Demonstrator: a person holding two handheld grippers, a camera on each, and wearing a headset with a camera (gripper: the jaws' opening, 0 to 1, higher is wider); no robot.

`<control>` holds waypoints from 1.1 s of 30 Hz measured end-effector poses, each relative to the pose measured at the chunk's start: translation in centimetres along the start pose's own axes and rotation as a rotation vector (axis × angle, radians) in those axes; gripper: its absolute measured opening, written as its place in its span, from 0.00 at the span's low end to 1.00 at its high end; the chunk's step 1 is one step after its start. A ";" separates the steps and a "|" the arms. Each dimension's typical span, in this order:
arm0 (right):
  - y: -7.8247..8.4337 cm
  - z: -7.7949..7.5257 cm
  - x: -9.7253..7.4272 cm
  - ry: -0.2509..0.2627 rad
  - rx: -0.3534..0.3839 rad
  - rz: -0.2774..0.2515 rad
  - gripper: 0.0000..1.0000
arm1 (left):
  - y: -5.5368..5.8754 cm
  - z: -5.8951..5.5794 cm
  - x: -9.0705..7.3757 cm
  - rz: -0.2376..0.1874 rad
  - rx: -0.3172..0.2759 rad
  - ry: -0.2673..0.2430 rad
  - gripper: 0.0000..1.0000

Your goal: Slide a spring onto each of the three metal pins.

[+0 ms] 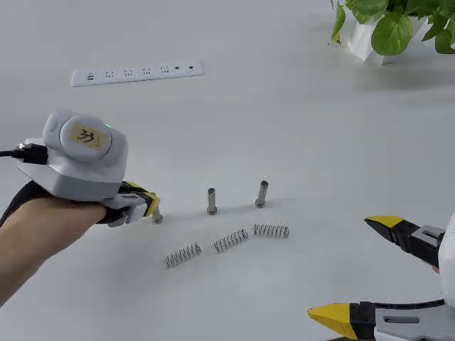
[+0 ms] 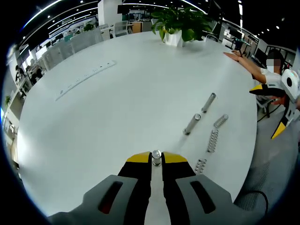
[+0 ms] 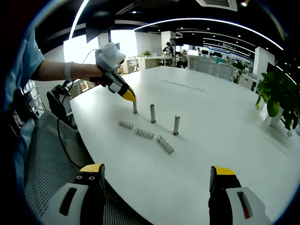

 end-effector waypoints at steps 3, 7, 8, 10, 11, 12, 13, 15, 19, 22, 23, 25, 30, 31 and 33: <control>0.0 0.0 0.0 -0.001 -0.002 0.001 0.93 | 0.2 0.0 -0.1 0.006 0.009 -0.001 0.04; 0.0 0.0 0.0 -0.002 -0.001 0.000 0.93 | 0.4 -0.1 -0.3 0.010 0.023 -0.003 0.04; 0.0 0.0 0.0 -0.003 -0.002 0.000 0.93 | 0.5 -0.2 -0.3 0.012 0.025 -0.003 0.04; -0.1 0.1 0.1 -0.003 -0.002 0.000 0.93 | 0.5 -0.2 -0.3 0.012 0.030 -0.003 0.05; 0.0 0.1 0.1 -0.004 -0.002 0.000 0.93 | 0.5 -0.2 -0.4 0.011 0.034 -0.005 0.05; 0.0 0.1 0.1 -0.005 -0.002 0.000 0.93 | 0.5 -0.2 -0.3 0.011 0.035 -0.004 0.05; -0.1 0.2 0.2 -0.006 -0.002 0.000 0.93 | 0.5 -0.2 -0.3 0.011 0.037 -0.004 0.05; -0.1 0.2 0.2 -0.007 -0.002 0.001 0.93 | 0.5 -0.2 -0.3 0.010 0.045 -0.006 0.05; -0.1 0.2 0.2 -0.008 -0.002 0.001 0.93 | 0.5 -0.3 -0.3 0.005 0.066 -0.009 0.05; -0.1 0.3 0.2 -0.007 -0.002 0.000 0.93 | 0.5 -0.4 -0.2 0.001 0.069 -0.010 0.05; -0.1 0.3 0.2 -0.007 -0.002 0.000 0.93 | 0.5 -0.4 -0.2 -0.001 0.070 -0.010 0.05; -0.1 0.3 0.2 -0.008 -0.003 0.001 0.92 | 0.5 -0.4 -0.2 -0.010 0.070 -0.010 0.05; -0.1 0.4 0.2 -0.008 -0.002 0.001 0.92 | 0.5 -0.3 -0.2 -0.028 0.060 -0.009 0.05; -0.1 0.4 0.2 -0.009 -0.001 0.000 0.92 | 0.5 -0.4 -0.2 -0.029 0.061 -0.008 0.05; -0.1 0.4 0.2 -0.008 0.000 0.001 0.92 | 0.5 -0.4 -0.2 -0.026 0.064 -0.009 0.05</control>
Point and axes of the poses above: the centre of the closed fingertips' face, and the gripper's own axes: x roughly forward along the fingers, z roughly to its left, y roughly out of its underside, the point moved 4 cm from there along -x, roughly backward along the fingers, and after that the axes turned 13 degrees about -x, right-handed, at the moved point
